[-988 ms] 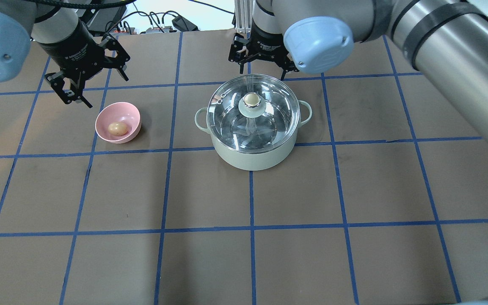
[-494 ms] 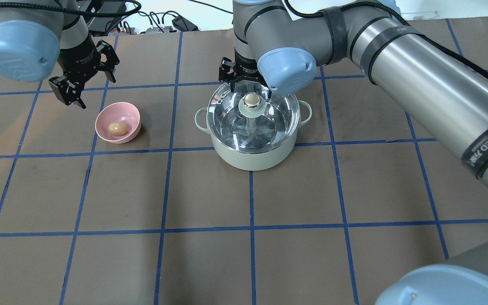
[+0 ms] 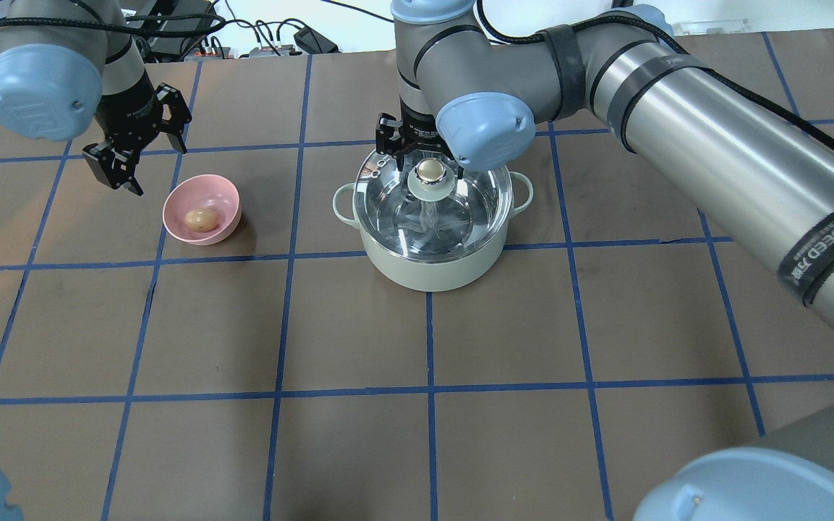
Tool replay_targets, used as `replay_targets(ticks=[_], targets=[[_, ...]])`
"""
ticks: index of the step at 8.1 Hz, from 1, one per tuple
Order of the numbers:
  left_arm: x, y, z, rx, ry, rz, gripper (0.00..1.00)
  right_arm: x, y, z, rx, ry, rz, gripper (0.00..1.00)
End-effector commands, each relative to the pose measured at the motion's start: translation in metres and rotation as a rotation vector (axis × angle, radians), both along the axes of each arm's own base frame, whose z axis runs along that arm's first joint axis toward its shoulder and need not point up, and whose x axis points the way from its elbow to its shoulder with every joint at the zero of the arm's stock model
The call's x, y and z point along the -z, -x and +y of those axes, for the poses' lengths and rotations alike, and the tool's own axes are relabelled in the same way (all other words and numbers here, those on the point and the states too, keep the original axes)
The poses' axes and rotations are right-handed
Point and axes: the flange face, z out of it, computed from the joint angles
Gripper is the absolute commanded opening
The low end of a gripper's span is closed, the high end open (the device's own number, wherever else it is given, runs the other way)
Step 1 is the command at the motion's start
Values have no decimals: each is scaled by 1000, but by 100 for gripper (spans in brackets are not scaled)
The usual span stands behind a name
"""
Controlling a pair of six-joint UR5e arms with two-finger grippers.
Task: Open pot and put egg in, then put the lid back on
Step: 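Grasp the lid knob with the right gripper while the left gripper descends toward the egg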
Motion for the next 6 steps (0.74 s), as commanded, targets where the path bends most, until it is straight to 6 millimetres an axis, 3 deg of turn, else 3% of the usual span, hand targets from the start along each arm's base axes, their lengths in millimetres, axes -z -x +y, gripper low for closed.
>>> replay_targets(ticks=[1, 4, 6], targets=[[34, -19, -2, -75, -39, 66, 94, 2, 0, 1, -10, -6, 6, 66], [43, -21, -11, -79, -11, 60, 94, 3, 2, 6, -9, -47, 6, 57], [49, -22, -14, -73, -8, 61, 100, -3, 2, 8, -29, -42, 5, 39]])
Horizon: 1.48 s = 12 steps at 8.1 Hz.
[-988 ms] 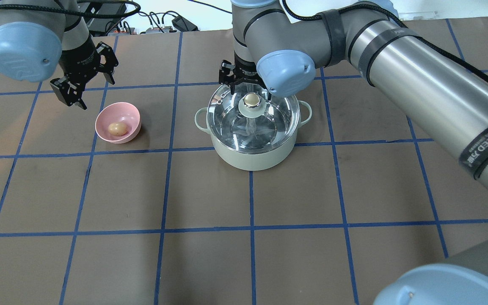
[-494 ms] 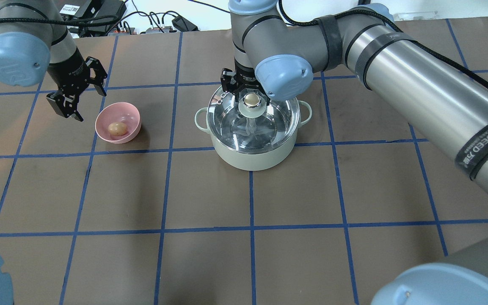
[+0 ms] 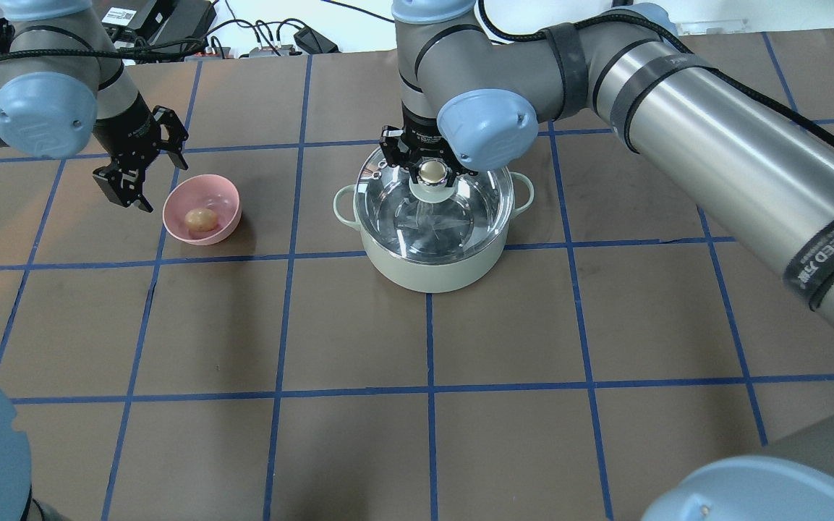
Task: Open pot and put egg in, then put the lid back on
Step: 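Grasp the lid knob with the right gripper while the left gripper descends toward the egg, then lift the glass lid off the pot and carry it aside with the right gripper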
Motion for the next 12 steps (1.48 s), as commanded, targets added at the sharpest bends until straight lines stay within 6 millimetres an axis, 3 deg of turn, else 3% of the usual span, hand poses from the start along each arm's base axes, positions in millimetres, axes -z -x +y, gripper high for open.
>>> replay_targets(ticks=[1, 3, 5, 6, 9, 11, 12], targets=[[11, -1, -3, -5, -7, -4, 100, -9, 1, 3, -23, 5, -4, 32], [23, -2, -7, -33, -19, 1, 100, -38, 4, 11, -75, 38, -22, 22], [48, -3, -13, -50, -55, 8, 100, -69, 19, 17, -118, 61, -18, 18], [49, -1, -14, -82, -43, 25, 100, -87, 45, 12, -123, 75, -19, 18], [55, -3, -24, -140, 18, 9, 100, -132, 169, 0, -180, 64, 19, 17], [76, -4, -28, -122, -14, 7, 97, -142, 244, -4, -194, 32, 54, 7], [77, -4, -28, -129, -15, 9, 87, -143, 267, -5, -211, 27, 79, 2]])
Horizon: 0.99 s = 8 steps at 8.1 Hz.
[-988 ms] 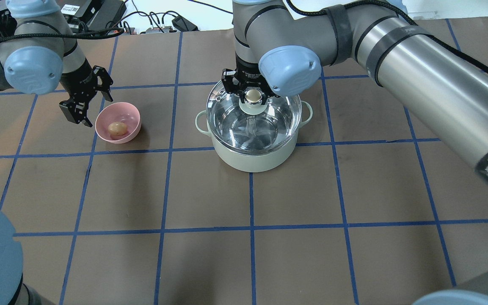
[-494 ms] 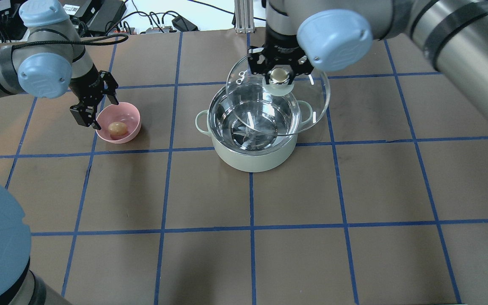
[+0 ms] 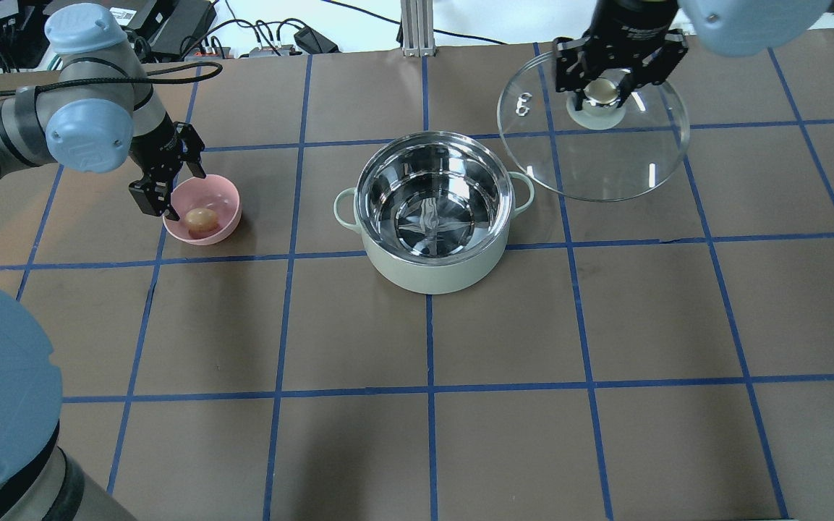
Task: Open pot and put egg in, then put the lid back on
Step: 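Lift the glass lid off the pot and carry it aside with the right gripper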
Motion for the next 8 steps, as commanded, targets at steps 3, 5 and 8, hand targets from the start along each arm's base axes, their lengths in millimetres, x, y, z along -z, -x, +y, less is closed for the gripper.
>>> replay_targets(ticks=[3, 5, 8], targets=[[10, 0, -2, -5, -9, 5, 77, 3, 61, -3, -52, -35, 44, 0], [22, 0, -4, -4, -27, 9, 75, 4, 64, 4, -87, -73, 56, 0], [29, 0, -5, -7, -38, 16, 75, 7, 66, 3, -94, -82, 80, 0]])
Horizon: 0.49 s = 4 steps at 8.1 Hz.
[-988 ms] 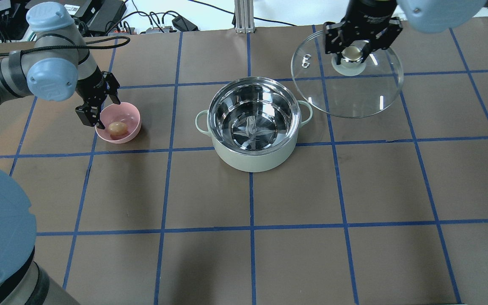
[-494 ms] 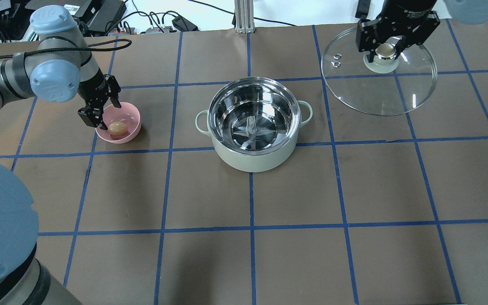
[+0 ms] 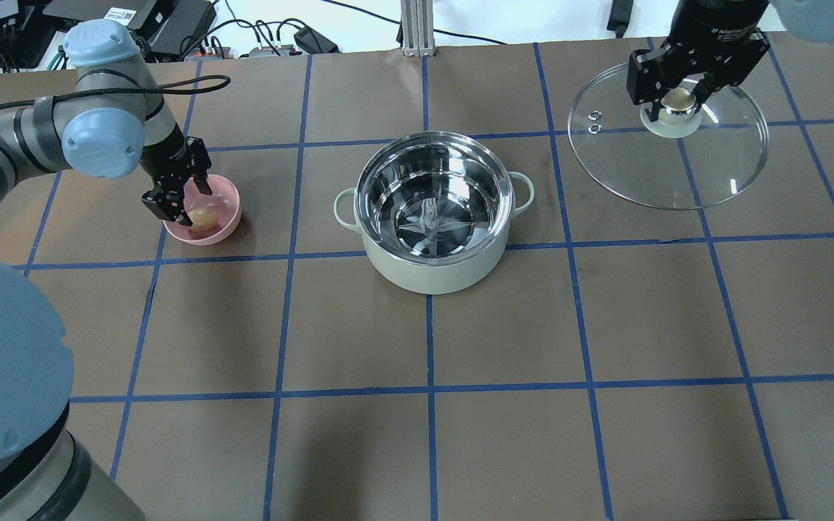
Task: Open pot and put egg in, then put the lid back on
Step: 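Close the left gripper around the egg in the pink bowl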
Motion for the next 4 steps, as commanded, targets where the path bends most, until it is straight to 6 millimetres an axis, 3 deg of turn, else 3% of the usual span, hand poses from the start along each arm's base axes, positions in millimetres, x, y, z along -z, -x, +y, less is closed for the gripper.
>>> replay_targets(ticks=[1, 4], targets=[[5, 0, 0, -14, -8, 4, 75, 1, 3, 1, -3, -10, 25, 0], [19, -1, -4, -37, -14, 4, 75, 4, 3, 1, 0, -23, 15, 0]])
